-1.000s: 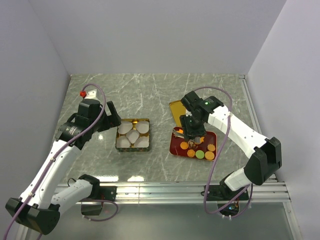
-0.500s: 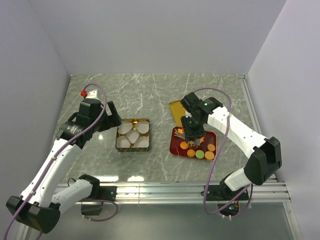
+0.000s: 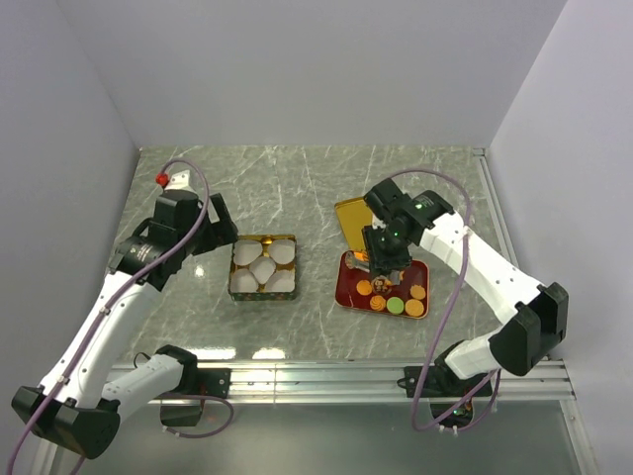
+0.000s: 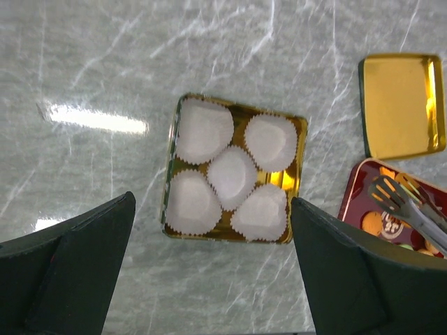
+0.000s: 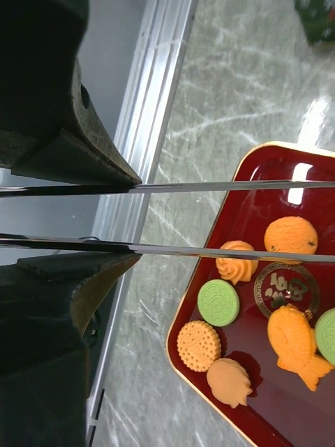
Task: Pack the cookies
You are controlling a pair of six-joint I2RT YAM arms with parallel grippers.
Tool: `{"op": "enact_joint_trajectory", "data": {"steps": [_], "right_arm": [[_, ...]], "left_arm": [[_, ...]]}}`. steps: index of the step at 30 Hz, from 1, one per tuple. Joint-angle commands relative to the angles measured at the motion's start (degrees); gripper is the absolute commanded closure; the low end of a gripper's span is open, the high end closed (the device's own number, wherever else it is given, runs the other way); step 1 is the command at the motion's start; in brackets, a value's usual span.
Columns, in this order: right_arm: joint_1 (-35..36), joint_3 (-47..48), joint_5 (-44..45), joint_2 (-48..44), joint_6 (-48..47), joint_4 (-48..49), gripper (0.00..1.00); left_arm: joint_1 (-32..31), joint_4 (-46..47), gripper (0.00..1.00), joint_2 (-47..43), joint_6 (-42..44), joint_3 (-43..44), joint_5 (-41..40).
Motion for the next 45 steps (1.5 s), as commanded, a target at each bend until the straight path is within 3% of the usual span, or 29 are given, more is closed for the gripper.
{"op": "enact_joint_trajectory", "data": {"steps": [1,13,21,28,33,45], "right_arm": [[0.4,5.0,0.9,-2.9,0.8,-1.6,0.55],[4.4,18.2,-6.7,0.2,-0.8,2.2,0.55],[10.2,31.9,-9.0,11.9,-1.9,2.1,0.55],[14.4,38.4,-11.3,20.4,-2.1,3.8,0.55],[15.2,42.5,-13.3,28.6,-2.6,5.1,0.55],[15.1,48.4,-14.9,37.1,-2.1,5.2,0.56]], "left_arm": [[-0.2,0.9,0.00,-0.1,1.6,4.1,-2.5],[-0.2,4.7,0.01,-3.7,2.0,5.6,-3.3],[-0.2,12.0,0.01,-11.8,3.5,1.3,-7.5],[-0.2,10.3,0.01,-12.7,3.4,2.0,-9.8],[-0.2,8.7,0.01,-13.3,3.7,2.7,-10.5],[-0.2,9.3,0.00,-13.2,4.1,1.4,-10.1]]}}
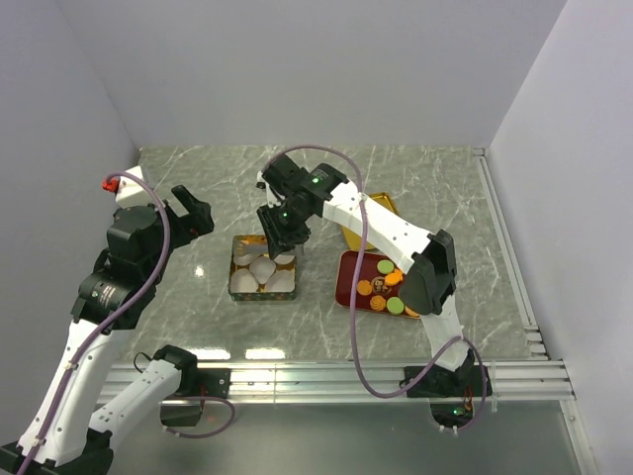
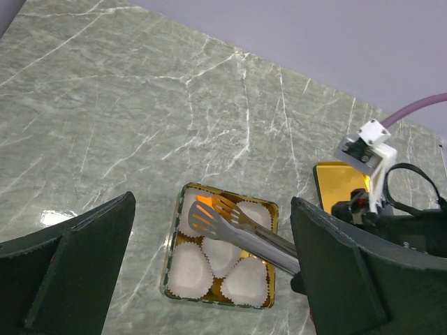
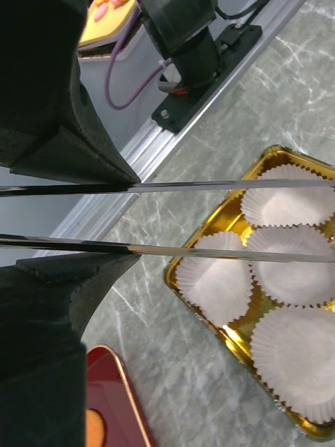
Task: Pack the cookies
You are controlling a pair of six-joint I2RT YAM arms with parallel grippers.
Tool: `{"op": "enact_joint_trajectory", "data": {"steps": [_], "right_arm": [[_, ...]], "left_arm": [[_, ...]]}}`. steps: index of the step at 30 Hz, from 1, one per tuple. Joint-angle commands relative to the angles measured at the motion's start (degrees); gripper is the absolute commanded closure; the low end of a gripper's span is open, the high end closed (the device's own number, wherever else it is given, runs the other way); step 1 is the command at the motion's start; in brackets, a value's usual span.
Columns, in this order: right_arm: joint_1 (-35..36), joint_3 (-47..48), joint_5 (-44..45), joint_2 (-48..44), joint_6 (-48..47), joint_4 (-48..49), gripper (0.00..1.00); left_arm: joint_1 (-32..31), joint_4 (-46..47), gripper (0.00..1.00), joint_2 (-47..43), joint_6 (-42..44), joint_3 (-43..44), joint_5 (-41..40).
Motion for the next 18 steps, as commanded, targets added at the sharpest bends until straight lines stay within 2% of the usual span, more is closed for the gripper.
{"op": "enact_joint_trajectory", "data": {"steps": [1,7,18], "right_arm": [[-0.1,3.8,-1.0,0.3,-0.2,1.6,0.55],[-0.1,5.2,1.6,2.5,-0.2,1.1,0.54],[-0.1,3.2,2.8,3.1,0.2,2.0,0.45]], "left_arm": [[-0.2,1.5,0.01,-0.3,1.3,-0.3,0.1],[-0.2,1.9,0.01,0.1,1.5,-0.7,-0.2],[-0.2,-0.2,0.00,0.1,2.2,1.2,0.1]]}}
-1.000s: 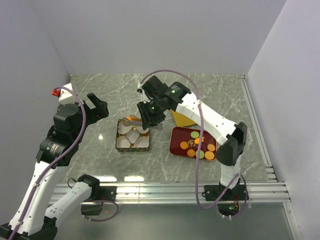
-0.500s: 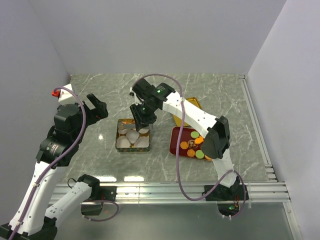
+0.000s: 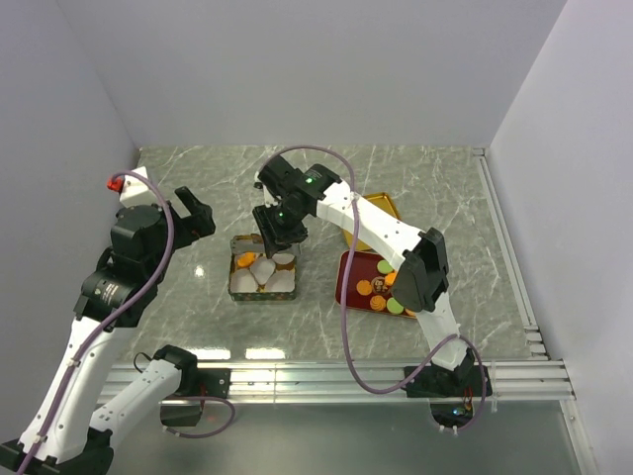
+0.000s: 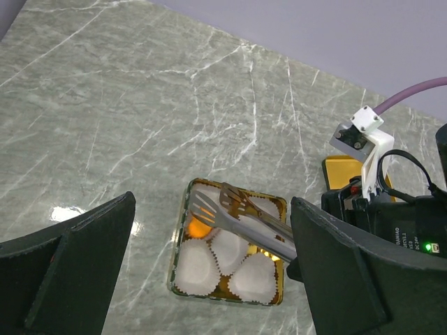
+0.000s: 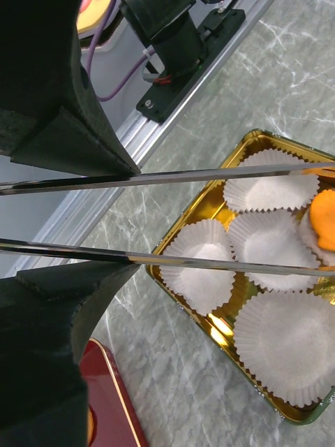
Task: Pack the cookies
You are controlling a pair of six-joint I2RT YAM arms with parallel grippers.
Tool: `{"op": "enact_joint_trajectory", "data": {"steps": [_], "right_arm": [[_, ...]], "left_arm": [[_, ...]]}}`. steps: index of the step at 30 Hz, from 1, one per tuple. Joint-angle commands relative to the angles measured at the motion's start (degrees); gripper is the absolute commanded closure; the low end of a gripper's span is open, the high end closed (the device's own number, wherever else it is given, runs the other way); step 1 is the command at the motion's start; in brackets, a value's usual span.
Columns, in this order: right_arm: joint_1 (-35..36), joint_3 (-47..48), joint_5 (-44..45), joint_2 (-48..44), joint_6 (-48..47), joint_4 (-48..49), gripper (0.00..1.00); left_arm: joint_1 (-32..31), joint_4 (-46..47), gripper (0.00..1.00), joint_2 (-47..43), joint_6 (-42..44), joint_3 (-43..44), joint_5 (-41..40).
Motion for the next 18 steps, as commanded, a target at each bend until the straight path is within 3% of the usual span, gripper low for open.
{"op": "enact_joint_trajectory", "data": {"steps": [1,11,18], "right_arm": [[-0.1,0.4,0.9,-0.7,0.0,1.9,0.44],[-0.1,3.8,1.1,-1.9,0.0,0.3,0.44],[-0.1,3.7,2.6,-7.8,0.2,-1.2,0.44]], "left_arm": [[-0.2,-0.3,0.01,-0.7,1.2,1.9,-0.1],[-0.2,-0.7,0.00,0.1,1.0,3.6,-0.6],[-0.2,0.1,0.01,2.0,1.0,5.0,-1.4]]}}
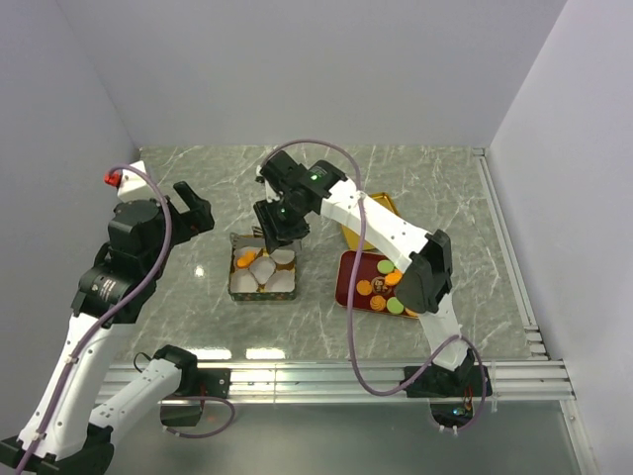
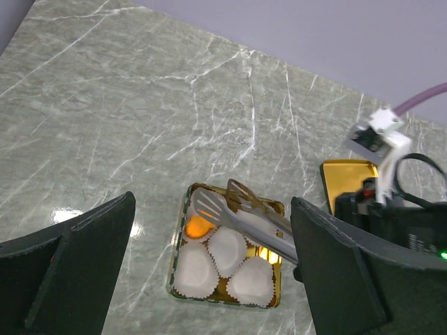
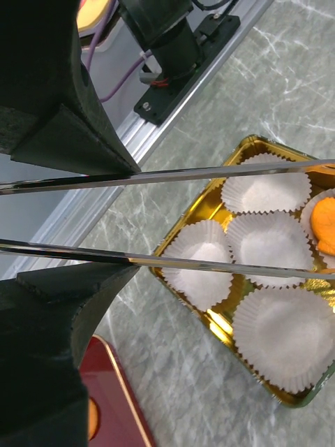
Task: Pack the cookies
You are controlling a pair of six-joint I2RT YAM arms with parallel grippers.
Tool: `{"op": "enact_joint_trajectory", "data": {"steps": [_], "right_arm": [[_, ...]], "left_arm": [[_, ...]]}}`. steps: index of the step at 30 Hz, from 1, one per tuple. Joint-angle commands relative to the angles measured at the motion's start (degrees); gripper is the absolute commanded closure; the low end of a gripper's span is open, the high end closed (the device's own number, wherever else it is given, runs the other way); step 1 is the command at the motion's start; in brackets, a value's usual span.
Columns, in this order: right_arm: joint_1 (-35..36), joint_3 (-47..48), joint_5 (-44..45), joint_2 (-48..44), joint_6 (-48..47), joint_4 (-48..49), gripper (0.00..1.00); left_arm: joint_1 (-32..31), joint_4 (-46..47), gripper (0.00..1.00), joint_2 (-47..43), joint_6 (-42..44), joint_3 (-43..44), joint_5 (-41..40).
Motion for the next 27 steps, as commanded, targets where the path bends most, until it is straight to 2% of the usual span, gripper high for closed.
{"op": "enact_joint_trajectory", "data": {"steps": [1,8,16,23,27], "right_arm": [[-0.2,1.5,1.6,-7.8,0.2,-0.8,0.44],[-1.5,-6.3,5.0,-18.4,1.1,-1.3,0.44],[-3.0,-24.4,11.2,-31.2,2.5,-1.2,0.43],[-7.4,-39.3,12.9,-45.1,5.1,-2.0,0.43],[-9.0,-46.2,12.9,-49.6,5.1,-3.1,0.43]], "left_arm": [[-0.2,2.0,0.01,0.8,0.8,2.4,-1.1],[-0.2,7.0,0.00,3.9,2.3,1.7,0.9],[-0.2,12.7,0.01,8.4,3.4,1.5,4.7],[-0.3,14.4,0.01,9.9,2.0,-0.2,8.4],[-0.3,14.6,0.01,9.8,1.2,-1.5,9.5]]}}
